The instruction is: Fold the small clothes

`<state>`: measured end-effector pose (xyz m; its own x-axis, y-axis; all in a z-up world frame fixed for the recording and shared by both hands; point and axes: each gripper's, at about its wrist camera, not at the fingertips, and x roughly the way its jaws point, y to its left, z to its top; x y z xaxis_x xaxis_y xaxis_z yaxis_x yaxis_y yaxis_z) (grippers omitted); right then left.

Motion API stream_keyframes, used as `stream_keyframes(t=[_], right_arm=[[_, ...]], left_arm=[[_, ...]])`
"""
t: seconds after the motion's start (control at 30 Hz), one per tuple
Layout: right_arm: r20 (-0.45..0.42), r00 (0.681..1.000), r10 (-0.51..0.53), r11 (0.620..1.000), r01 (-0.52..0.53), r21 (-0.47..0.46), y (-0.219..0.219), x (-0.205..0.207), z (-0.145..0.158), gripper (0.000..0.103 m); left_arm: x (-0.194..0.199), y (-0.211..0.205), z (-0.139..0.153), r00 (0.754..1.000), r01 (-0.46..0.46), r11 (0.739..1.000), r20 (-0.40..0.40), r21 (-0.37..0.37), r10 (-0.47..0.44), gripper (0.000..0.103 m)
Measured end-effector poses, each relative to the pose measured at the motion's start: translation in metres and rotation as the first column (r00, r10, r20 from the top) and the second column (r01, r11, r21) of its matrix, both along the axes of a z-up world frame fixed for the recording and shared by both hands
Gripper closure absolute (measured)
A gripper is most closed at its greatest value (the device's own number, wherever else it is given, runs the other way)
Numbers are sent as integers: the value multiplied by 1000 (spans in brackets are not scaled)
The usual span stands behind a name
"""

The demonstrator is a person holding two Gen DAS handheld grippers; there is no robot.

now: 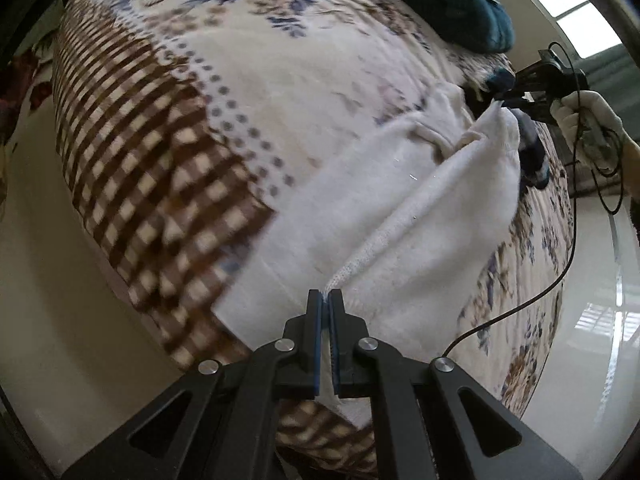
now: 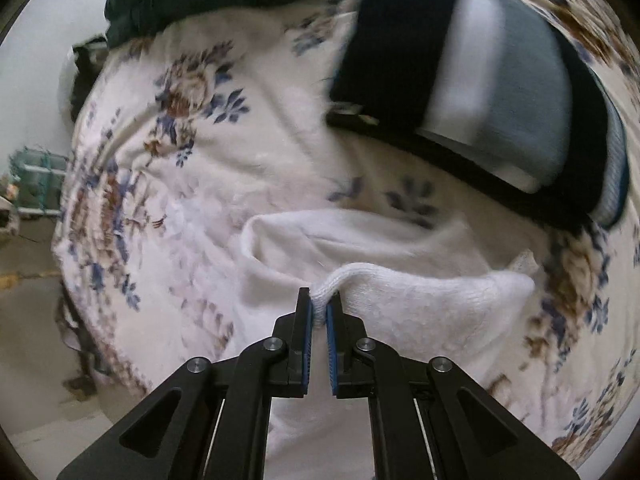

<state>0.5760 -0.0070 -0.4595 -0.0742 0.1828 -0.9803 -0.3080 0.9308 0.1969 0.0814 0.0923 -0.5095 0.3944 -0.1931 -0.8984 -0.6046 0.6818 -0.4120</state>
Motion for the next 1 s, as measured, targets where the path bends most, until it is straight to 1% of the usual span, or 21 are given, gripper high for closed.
stream_keyframes(t=[0.07, 0.2, 0.3, 0.37, 0.4, 0.43, 0.5, 0.53, 0.57, 0.6, 0.67, 0.7, 0.73, 0.77, 0.8, 0.83, 0.87, 0.9, 0.93, 0.97, 1.0], right_arm=[[-7, 1000, -2, 999, 1, -39, 21, 5, -18, 97], [-19, 1000, -18, 995, 16, -100, 52, 10, -55, 97], [-47, 999, -25, 991, 18, -132, 61, 11, -80, 96], [-52, 998, -47, 993, 41, -109, 54, 5, -79, 92], [-55, 997, -56, 996, 53, -66, 44, -6, -71, 83], [-64, 996, -64, 998, 62, -26, 34, -17, -63, 68], [-70, 993, -98, 992, 103, 70, -4, -60, -36, 52], [-76, 990, -121, 986, 129, 103, -28, -90, -23, 49], [-84, 988, -132, 983, 141, 114, -43, -110, -18, 48], [-112, 981, -157, 978, 170, 124, -67, -146, -15, 47], [-184, 962, -204, 970, 224, 93, -102, -207, -23, 47], [-251, 939, -233, 963, 259, 74, -122, -247, -36, 47], [-300, 920, -251, 958, 281, 61, -133, -275, -49, 47], [-359, 891, -279, 948, 315, 45, -146, -307, -66, 47], [-428, 845, -321, 930, 367, 27, -160, -340, -87, 47], [-473, 808, -350, 912, 409, 24, -167, -362, -102, 47], [-519, 769, -374, 888, 458, 38, -174, -382, -118, 49], [-541, 733, -413, 854, 519, 52, -182, -401, -131, 62], [-544, 713, -442, 820, 567, 76, -187, -413, -137, 93], [-513, 710, -482, 791, 604, 93, -194, -426, -141, 98], [-491, 711, -504, 784, 615, 86, -198, -434, -141, 99]], left_arm=[[2, 21, -13, 1000, -6, 999, -15, -35, 5, 102], [13, 48, -37, 999, 26, 996, -40, -83, -29, 102], [22, 60, -48, 997, 58, 991, -41, -119, -64, 102], [28, 62, -52, 994, 90, 988, -47, -126, -97, 102], [29, 63, -54, 993, 102, 986, -49, -130, -109, 101], [31, 63, -55, 990, 120, 984, -52, -135, -128, 101], [33, 61, -55, 987, 139, 980, -59, -139, -149, 101], [33, 61, -54, 985, 150, 978, -63, -143, -160, 101], [34, 61, -53, 984, 156, 977, -68, -143, -167, 101], [34, 60, -52, 983, 160, 977, -71, -144, -172, 101], [36, 59, -49, 980, 172, 975, -77, -139, -184, 101], [36, 58, -46, 978, 183, 975, -79, -129, -194, 101], [38, 58, -45, 975, 194, 974, -82, -119, -204, 101], [40, 58, -44, 974, 202, 973, -85, -111, -211, 101], [41, 57, -43, 972, 207, 973, -89, -105, -216, 101], [42, 54, -42, 970, 215, 971, -93, -100, -225, 101], [43, 52, -42, 967, 227, 970, -97, -92, -235, 101], [45, 49, -40, 962, 245, 966, -101, -81, -253, 101], [47, 46, -39, 959, 258, 963, -103, -75, -265, 101], [49, 44, -38, 955, 272, 960, -106, -68, -278, 101], [49, 42, -37, 951, 285, 956, -108, -62, -291, 101]])
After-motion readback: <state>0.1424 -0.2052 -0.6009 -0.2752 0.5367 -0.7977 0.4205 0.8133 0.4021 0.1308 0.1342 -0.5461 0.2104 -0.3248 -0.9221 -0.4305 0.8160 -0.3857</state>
